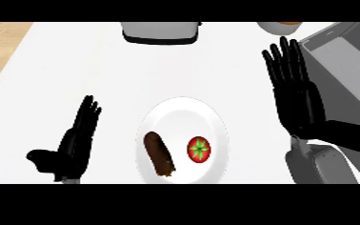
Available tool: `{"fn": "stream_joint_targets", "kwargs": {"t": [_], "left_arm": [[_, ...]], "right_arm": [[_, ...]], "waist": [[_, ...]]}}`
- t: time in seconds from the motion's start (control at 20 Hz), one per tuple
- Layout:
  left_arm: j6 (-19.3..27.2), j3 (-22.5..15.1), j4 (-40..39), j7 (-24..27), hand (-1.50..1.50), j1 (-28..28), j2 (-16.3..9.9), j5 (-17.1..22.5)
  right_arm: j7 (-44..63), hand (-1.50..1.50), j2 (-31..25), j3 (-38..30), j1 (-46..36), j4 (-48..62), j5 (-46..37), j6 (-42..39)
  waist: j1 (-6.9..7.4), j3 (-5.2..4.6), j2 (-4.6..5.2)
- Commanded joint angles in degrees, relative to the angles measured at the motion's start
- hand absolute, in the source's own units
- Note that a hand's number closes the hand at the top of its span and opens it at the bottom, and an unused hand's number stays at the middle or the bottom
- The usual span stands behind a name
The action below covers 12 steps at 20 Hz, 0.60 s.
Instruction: Pick the tomato from the plate and place it in the cardboard box
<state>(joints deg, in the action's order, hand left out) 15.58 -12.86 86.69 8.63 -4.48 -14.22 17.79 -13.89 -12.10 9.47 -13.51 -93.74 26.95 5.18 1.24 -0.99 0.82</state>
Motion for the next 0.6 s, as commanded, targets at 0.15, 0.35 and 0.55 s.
{"fn": "stream_joint_targets", "kwargs": {"t": [0.15, 0.35, 0.55], "left_arm": [[-1.7, 4.8, 3.4, -5.7, 0.0, -0.3, -5.8, 1.8], [-3.9, 7.2, 4.0, -9.6, 0.0, 0.2, -9.2, 4.7], [-8.5, 11.4, 4.6, -14.5, 0.0, 2.5, -14.0, 9.4]], "right_arm": [[12.1, -1.5, -3.1, 5.6, 5.6, -6.3, -10.5, 10.3], [8.2, -1.5, -6.7, 0.3, 8.8, -3.5, -25.0, 25.3], [1.7, -1.5, -0.9, 11.5, 16.4, -14.6, -35.6, 31.6]], "waist": [[-1.67, 0.93, -1.18], [-4.43, 0.74, -1.99], [-2.72, 0.88, -1.47]]}}
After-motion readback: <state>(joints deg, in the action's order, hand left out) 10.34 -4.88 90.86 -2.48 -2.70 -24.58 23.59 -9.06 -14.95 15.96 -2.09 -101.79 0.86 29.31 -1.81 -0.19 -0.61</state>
